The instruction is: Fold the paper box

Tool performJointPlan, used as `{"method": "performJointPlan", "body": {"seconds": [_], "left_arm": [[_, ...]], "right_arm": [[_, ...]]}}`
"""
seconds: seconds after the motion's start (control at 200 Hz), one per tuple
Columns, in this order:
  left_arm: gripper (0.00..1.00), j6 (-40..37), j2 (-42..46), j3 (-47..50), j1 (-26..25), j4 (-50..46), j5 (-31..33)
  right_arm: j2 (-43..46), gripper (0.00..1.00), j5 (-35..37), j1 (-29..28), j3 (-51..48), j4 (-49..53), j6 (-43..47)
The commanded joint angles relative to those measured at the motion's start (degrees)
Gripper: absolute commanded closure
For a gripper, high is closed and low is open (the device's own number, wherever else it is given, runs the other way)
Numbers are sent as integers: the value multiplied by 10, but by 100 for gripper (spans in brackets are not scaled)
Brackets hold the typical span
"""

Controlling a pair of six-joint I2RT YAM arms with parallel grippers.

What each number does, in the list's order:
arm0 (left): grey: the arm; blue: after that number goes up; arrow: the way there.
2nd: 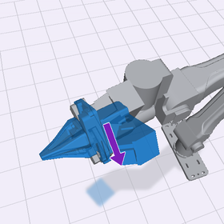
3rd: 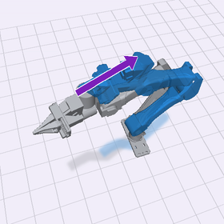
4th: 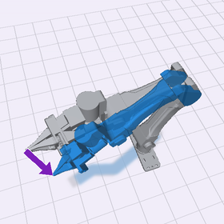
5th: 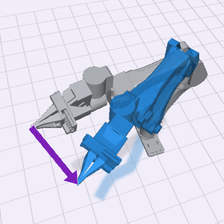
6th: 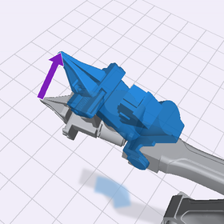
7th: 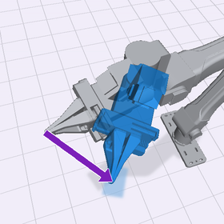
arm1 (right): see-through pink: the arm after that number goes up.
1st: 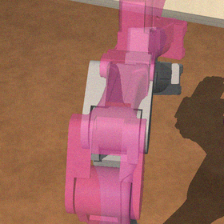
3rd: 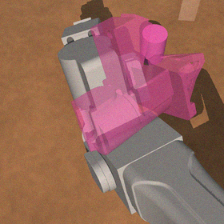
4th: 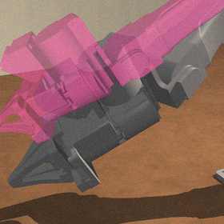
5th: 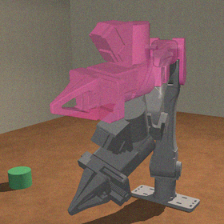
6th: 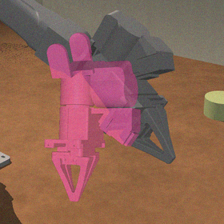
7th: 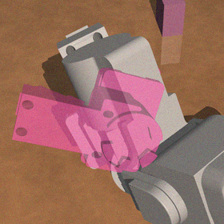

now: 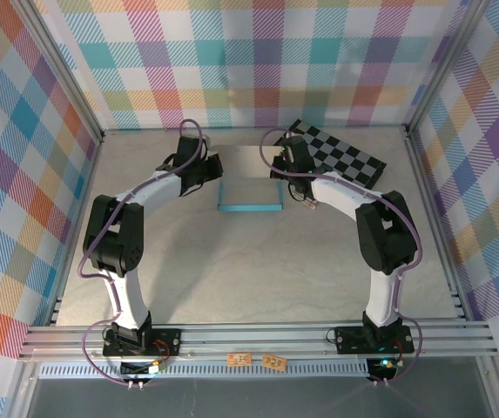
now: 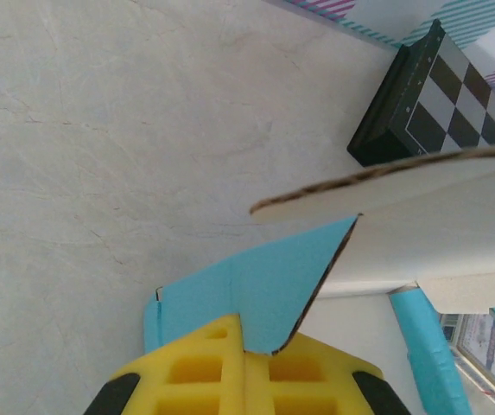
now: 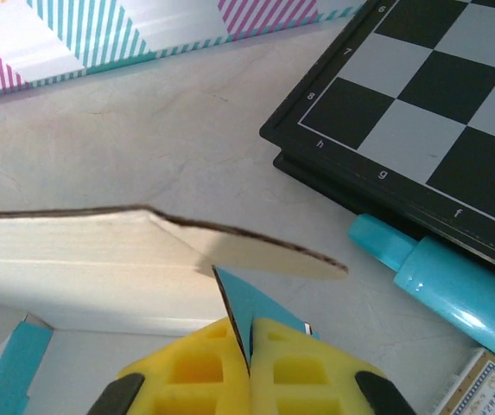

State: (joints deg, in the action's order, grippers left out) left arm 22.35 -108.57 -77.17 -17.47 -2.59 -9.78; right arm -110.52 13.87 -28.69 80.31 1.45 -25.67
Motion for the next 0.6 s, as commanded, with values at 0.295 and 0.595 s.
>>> {"method": "performJointPlan", "body": {"seconds": [0.295, 0.595], "left_arm": [[100, 31, 25, 35, -8, 68, -55], [100, 29, 69, 158, -15, 192, -74]], "right_arm": [[20, 100, 4, -40, -43, -62, -51], [62, 100, -5, -50, -183, -216, 8]]}}
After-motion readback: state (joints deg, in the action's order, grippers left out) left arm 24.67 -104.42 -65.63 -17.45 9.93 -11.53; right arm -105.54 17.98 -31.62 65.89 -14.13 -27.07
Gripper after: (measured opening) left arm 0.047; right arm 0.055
